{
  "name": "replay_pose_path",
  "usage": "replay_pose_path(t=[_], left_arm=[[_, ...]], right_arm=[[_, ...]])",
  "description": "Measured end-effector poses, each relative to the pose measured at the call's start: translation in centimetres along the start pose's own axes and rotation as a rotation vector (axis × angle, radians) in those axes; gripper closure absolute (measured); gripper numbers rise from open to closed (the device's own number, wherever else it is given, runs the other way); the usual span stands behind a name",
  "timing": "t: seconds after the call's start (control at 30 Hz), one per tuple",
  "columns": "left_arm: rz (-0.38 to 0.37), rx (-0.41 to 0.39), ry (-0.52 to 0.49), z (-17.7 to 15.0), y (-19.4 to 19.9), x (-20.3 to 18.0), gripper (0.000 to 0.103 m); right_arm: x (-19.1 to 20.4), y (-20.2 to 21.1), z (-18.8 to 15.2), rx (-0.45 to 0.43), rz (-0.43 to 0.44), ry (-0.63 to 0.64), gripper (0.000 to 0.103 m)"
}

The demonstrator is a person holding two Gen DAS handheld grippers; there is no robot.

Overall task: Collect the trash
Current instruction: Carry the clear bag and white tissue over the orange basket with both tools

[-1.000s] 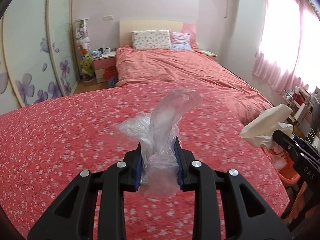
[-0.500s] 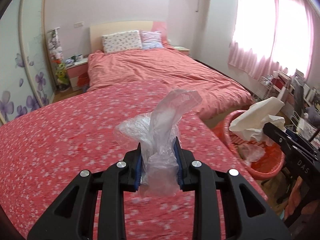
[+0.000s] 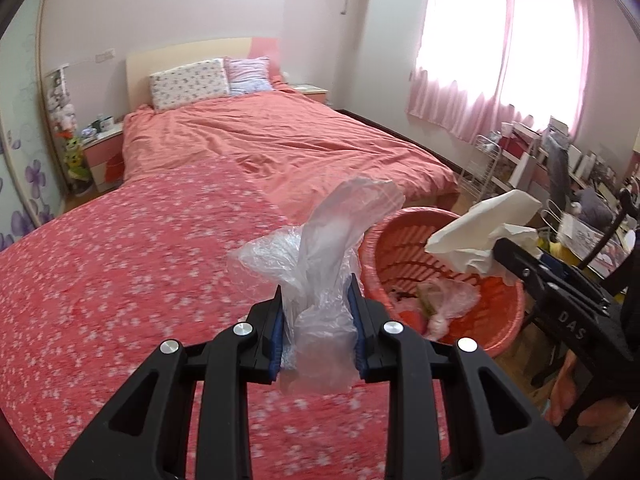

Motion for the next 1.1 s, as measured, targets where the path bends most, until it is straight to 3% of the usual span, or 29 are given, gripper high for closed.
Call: replay_pose_path(t=[0.5,1.1], left_arm=[[-0.130,0.038,-0.058,1.2,-4.0,-6.8,0.076],[-0.203,0.103,-0.076,1.2,-7.5,-10.3,0.075]], right_arm=[[-6.1,-1.1,-0.5,0.002,-0.053,-0.082,0.060],[-9.7,-2.1,0.0,0.001,-0.077,-0.133,0.060]])
Point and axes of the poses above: each gripper's, at about its wrist camera, not at the fingertips, and y roughly against the way its jaws point, x to its left, z to its top, the point moved 3 cm from there along -y, roughly the way its jaws point, and after that the axes turned 7 degrees about x, right-handed, at the moved point
